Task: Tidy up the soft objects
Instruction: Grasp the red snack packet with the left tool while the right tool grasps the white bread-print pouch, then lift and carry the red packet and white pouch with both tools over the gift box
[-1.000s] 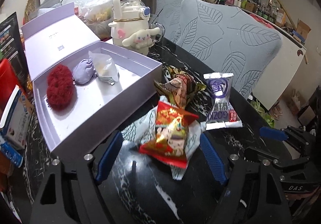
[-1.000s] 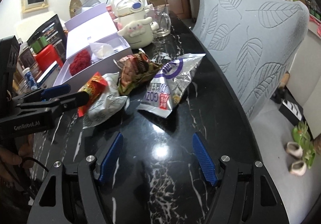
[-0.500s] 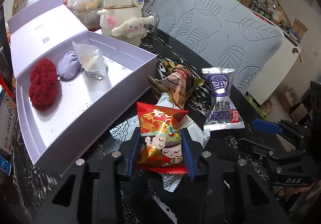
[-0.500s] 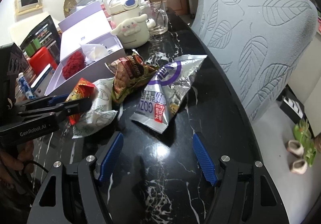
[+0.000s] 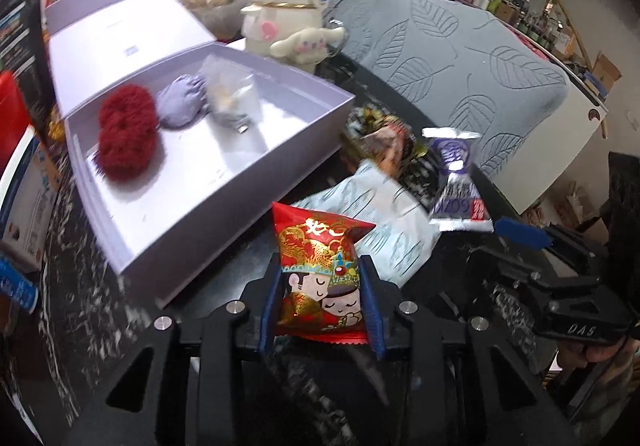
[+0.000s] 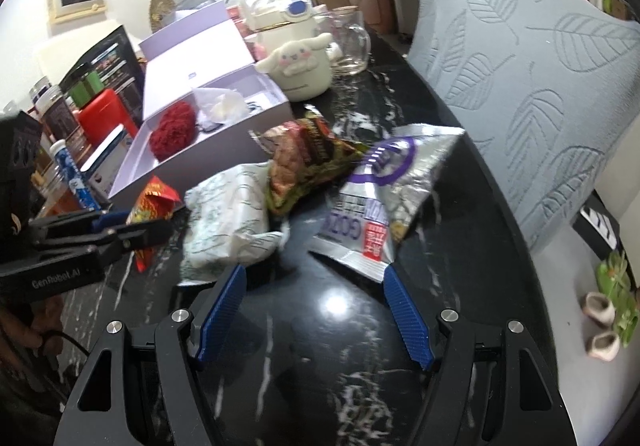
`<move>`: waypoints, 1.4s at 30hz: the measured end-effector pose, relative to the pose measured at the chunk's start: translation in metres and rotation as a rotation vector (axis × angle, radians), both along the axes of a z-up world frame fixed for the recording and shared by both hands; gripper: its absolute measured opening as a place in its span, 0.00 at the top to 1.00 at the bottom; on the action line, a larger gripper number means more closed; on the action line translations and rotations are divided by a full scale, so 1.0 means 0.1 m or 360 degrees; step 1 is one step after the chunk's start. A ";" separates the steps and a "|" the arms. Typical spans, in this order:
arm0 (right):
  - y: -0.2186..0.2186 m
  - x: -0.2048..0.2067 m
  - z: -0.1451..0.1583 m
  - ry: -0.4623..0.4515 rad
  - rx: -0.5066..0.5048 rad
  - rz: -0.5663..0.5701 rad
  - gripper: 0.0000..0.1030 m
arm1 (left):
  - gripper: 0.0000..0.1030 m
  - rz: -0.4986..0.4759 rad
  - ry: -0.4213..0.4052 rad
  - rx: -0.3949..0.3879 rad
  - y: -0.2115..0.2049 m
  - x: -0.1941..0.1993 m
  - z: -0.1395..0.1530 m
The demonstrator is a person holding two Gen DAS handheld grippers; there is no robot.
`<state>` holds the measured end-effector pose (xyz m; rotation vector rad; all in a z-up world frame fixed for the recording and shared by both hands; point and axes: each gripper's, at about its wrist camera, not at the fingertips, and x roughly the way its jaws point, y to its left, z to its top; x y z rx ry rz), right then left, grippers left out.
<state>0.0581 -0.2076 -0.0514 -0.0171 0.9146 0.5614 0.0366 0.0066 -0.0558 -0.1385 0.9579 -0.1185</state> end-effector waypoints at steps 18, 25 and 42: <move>0.73 0.06 -0.06 -0.0049 -0.0100 0.0208 0.20 | 0.66 0.0219 0.0062 -0.0030 0.55 -0.34 -0.19; 0.92 0.14 -0.11 -0.0098 -0.0213 0.0218 0.13 | 0.66 0.0248 0.0058 -0.0021 0.62 -0.38 -0.21; 1.05 0.20 -0.32 -0.0106 -0.0403 0.0232 0.19 | 0.66 0.0284 0.0077 -0.0029 0.70 -0.48 -0.25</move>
